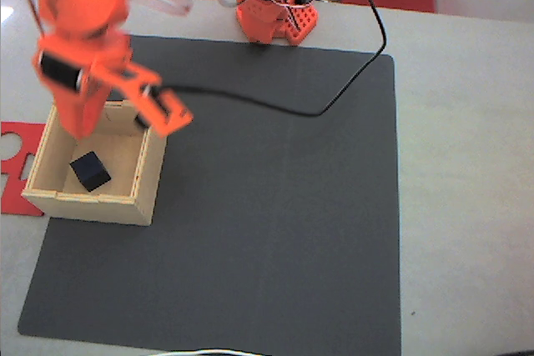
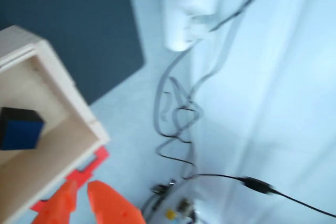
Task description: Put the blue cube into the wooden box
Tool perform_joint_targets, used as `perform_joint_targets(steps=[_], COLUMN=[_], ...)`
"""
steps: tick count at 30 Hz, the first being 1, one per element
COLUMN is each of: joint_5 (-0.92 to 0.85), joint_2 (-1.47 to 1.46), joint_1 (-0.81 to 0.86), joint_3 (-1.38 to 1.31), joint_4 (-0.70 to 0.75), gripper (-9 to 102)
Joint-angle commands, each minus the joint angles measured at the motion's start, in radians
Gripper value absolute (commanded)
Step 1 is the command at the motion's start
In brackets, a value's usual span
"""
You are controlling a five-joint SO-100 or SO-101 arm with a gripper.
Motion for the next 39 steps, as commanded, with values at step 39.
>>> perform_joint_targets(steps=[39], joint_5=[-0.21], joint_2=[2.295], joint_1=[-0.431], joint_3=[2.473], joint_4=[-0.454], gripper=[0])
